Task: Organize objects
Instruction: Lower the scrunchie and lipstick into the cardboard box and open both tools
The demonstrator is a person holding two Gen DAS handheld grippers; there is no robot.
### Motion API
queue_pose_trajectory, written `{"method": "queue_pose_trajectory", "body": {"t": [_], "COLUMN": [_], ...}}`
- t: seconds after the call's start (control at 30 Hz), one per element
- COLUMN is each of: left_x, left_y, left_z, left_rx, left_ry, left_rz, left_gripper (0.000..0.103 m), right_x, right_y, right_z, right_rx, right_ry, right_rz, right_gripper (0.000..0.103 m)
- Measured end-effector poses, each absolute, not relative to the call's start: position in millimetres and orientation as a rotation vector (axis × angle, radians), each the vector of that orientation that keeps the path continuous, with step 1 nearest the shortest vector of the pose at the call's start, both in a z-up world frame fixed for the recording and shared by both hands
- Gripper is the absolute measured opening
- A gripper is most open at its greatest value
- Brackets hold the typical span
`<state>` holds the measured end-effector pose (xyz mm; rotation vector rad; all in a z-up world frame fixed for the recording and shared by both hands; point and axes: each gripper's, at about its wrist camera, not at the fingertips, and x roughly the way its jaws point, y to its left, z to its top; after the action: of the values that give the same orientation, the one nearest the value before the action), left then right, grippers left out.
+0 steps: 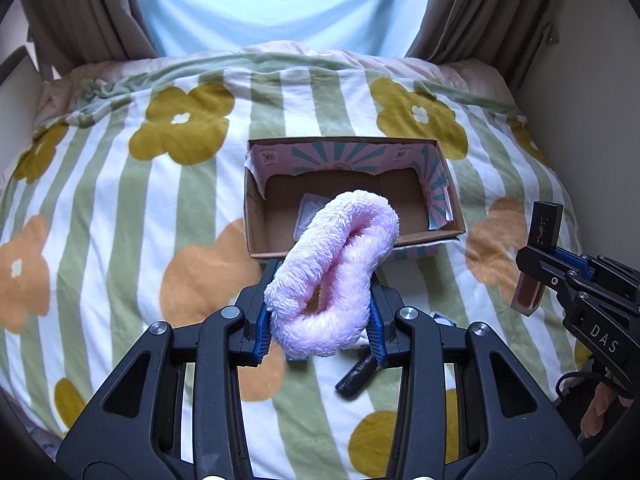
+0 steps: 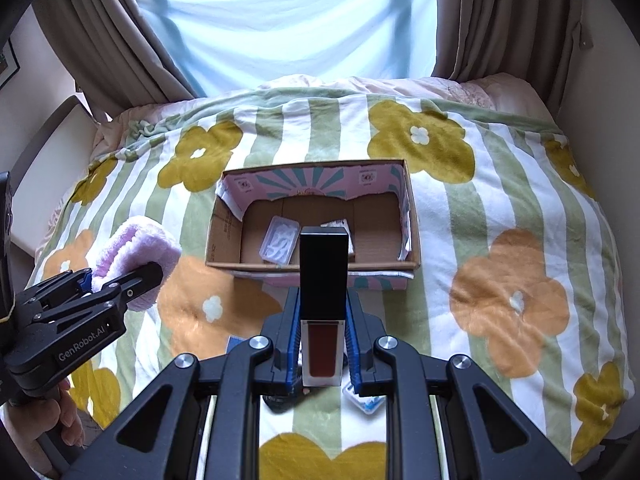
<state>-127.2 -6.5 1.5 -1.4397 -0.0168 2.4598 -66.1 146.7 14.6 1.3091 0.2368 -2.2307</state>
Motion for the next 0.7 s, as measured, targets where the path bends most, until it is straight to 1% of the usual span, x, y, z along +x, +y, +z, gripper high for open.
{"method": "queue_pose_trajectory", "body": {"t": [0.17,0.33,0.47,0.7], "left_x": [-169,-212,-244,-296], "left_y": [-3,11,28,68], "left_z": [-1,-22,-52,-121], "left_rx": [-1.441,-1.466,-1.504,-1.592], "left_ry": [0.004,0.055,0.079,0.109], "left_rz": [2.443,2.401,2.350,2.228], "left_gripper": [0.035,0.035,0.035,0.035], "right_x": [-99,-140,-171,-219], "right_y": [129,110,98,81], "right_z": [12,-4,-27,-86], "right_rx": [1.302,1.322,1.377,1.534], "right_ry": [0.234,0.247,0.256,0.250], "right_rz": [-2.230,-2.226,-2.217,-2.182], "right_gripper": [0.018,0.018,0.018,0.018]}}
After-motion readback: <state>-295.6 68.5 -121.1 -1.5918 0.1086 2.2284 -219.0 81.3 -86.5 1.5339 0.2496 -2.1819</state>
